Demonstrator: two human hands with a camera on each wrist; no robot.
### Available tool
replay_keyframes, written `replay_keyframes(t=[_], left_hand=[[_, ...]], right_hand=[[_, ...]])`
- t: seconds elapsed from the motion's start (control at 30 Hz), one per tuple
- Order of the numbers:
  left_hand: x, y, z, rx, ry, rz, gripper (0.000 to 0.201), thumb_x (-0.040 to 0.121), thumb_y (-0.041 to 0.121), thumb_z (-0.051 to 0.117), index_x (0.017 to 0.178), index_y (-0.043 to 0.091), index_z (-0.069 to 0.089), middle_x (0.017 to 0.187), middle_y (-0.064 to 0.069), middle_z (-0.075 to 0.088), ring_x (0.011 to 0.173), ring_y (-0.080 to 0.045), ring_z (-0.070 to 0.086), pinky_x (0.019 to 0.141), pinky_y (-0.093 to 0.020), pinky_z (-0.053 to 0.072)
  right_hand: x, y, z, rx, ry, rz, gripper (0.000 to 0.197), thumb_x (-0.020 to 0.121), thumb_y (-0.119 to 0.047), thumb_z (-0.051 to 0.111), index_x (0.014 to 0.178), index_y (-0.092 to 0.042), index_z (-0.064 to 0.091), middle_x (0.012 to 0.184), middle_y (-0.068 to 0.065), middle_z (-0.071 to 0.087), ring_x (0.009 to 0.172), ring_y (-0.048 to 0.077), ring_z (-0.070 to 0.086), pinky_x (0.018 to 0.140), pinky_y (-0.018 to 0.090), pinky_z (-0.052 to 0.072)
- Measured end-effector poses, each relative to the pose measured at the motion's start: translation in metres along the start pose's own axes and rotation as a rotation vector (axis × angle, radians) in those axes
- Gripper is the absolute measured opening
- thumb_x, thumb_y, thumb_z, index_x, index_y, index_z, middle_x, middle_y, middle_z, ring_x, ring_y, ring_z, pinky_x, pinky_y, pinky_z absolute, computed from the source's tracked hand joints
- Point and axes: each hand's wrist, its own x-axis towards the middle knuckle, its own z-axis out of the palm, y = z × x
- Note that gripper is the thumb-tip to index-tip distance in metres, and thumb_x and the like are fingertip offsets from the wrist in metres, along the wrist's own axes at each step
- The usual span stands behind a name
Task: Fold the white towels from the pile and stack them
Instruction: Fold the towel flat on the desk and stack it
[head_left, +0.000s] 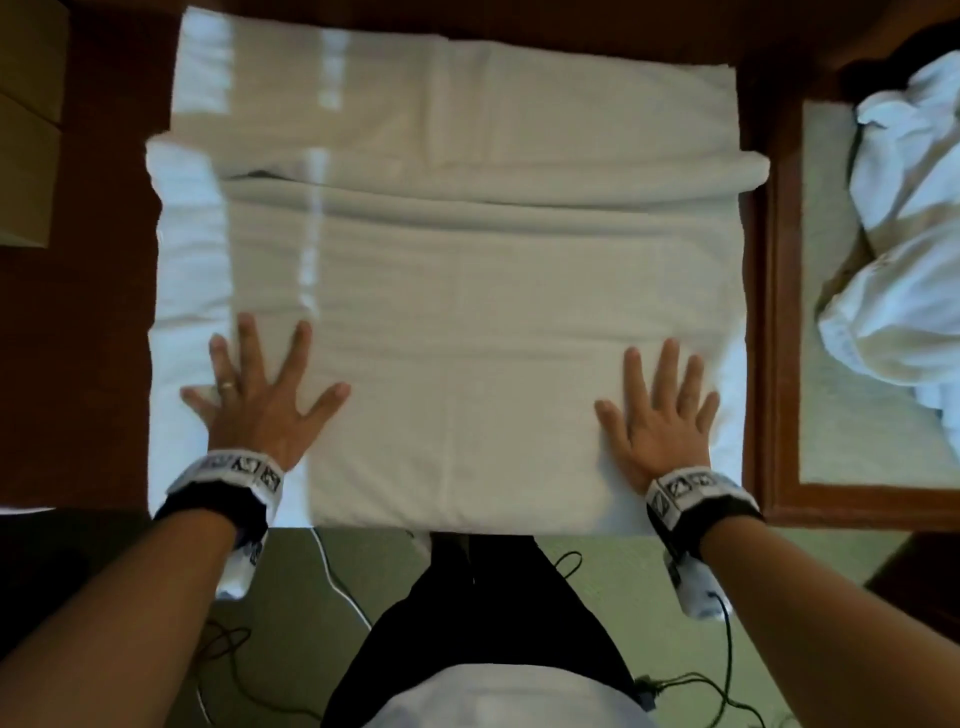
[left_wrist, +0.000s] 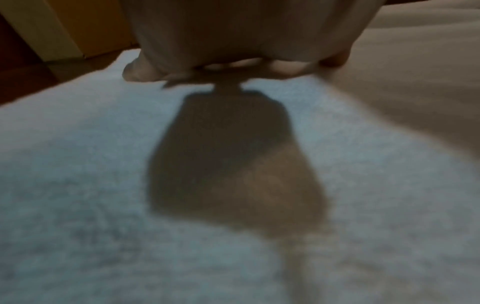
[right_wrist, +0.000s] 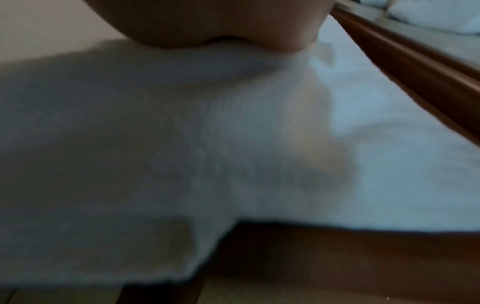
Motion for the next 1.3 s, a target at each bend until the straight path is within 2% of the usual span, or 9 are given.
replay_keyframes(t=[0.2, 0.33, 0.5, 0.67, 0.77, 1.07, 1.13, 1.23, 1.3], left_hand=[[0.042, 0.013, -0.038, -0.035, 0.046, 0.057, 0.084, 0.081, 0.087, 0.029, 0.149, 0.058, -0.011, 0.164, 0.005, -0.026, 0.152, -0.029, -0.017, 0.115, -0.071, 0.001], [-0.010, -0.006, -0.005, -0.027, 0.153, 0.130, 0.084, 0.087, 0.082, 0.020, 0.156, 0.044, -0.008, 0.166, 0.004, -0.021, 0.154, -0.027, -0.011, 0.118, -0.067, 0.002], [-0.064, -0.055, 0.065, 0.086, 0.064, 0.113, 0.089, 0.077, 0.088, -0.008, 0.153, 0.043, -0.019, 0.159, 0.006, -0.038, 0.151, -0.029, -0.021, 0.114, -0.070, 0.000], [-0.056, -0.036, 0.064, 0.077, 0.153, 0.165, 0.089, 0.080, 0.085, 0.003, 0.157, 0.041, -0.008, 0.165, 0.002, -0.023, 0.152, -0.030, -0.017, 0.115, -0.067, -0.004], [-0.057, -0.021, 0.069, 0.071, 0.166, 0.176, 0.081, 0.088, 0.081, 0.012, 0.157, 0.042, -0.005, 0.166, 0.001, -0.018, 0.153, -0.033, -0.012, 0.114, -0.070, 0.000], [-0.050, -0.021, 0.079, 0.069, 0.186, 0.158, 0.085, 0.085, 0.084, 0.015, 0.157, 0.043, -0.005, 0.166, 0.001, -0.020, 0.152, -0.033, -0.012, 0.114, -0.070, -0.001], [-0.051, -0.022, 0.080, 0.069, 0.194, 0.153, 0.085, 0.085, 0.081, 0.020, 0.157, 0.043, -0.004, 0.166, 0.002, -0.019, 0.153, -0.032, -0.011, 0.114, -0.070, 0.000], [-0.052, -0.021, 0.080, 0.078, 0.199, 0.139, 0.085, 0.085, 0.081, 0.021, 0.156, 0.043, -0.004, 0.166, 0.003, -0.020, 0.152, -0.031, -0.012, 0.114, -0.069, 0.000], [-0.053, -0.019, 0.078, 0.071, 0.179, 0.131, 0.085, 0.084, 0.082, 0.020, 0.156, 0.044, -0.006, 0.165, 0.003, -0.022, 0.152, -0.030, -0.014, 0.115, -0.068, -0.001]], right_hand=[[0.049, -0.019, -0.038, 0.053, 0.083, -0.024, 0.072, 0.097, -0.065, 0.025, 0.156, -0.036, -0.004, 0.162, 0.003, -0.026, 0.148, 0.036, -0.021, 0.119, 0.061, -0.004], [-0.002, -0.012, -0.013, 0.068, 0.144, -0.001, 0.073, 0.096, -0.068, 0.020, 0.156, -0.035, -0.005, 0.162, 0.004, -0.025, 0.149, 0.031, -0.020, 0.120, 0.059, -0.002], [-0.063, 0.015, 0.033, 0.062, 0.029, 0.037, 0.073, 0.093, -0.074, 0.015, 0.151, -0.044, -0.019, 0.158, 0.000, -0.036, 0.146, 0.034, -0.026, 0.119, 0.059, -0.002], [-0.062, 0.020, 0.020, 0.390, 0.333, 0.117, 0.057, 0.103, -0.043, 0.040, 0.152, -0.017, 0.031, 0.163, 0.010, 0.016, 0.149, 0.030, 0.017, 0.120, 0.041, 0.018], [-0.070, 0.038, 0.023, 0.394, 0.502, 0.358, 0.040, 0.099, -0.022, 0.048, 0.136, -0.007, 0.050, 0.142, 0.019, 0.043, 0.125, 0.042, 0.042, 0.104, 0.048, 0.036], [-0.072, 0.058, 0.006, 0.603, 0.250, 0.741, 0.034, 0.094, -0.033, 0.057, 0.107, -0.004, 0.067, 0.113, 0.020, 0.065, 0.103, 0.039, 0.060, 0.083, 0.039, 0.046], [-0.077, 0.044, -0.014, 0.630, 0.436, 0.655, 0.026, 0.094, -0.034, 0.056, 0.100, -0.010, 0.065, 0.108, 0.012, 0.064, 0.097, 0.033, 0.058, 0.081, 0.035, 0.043], [-0.082, -0.007, -0.043, 0.699, 0.754, 0.273, 0.017, 0.095, -0.030, 0.057, 0.085, -0.017, 0.054, 0.089, 0.001, 0.057, 0.077, 0.019, 0.050, 0.069, 0.025, 0.034], [-0.080, -0.047, -0.046, 0.711, 0.724, -0.040, 0.016, 0.096, -0.028, 0.060, 0.084, -0.018, 0.055, 0.084, -0.002, 0.056, 0.072, 0.015, 0.050, 0.063, 0.023, 0.036]])
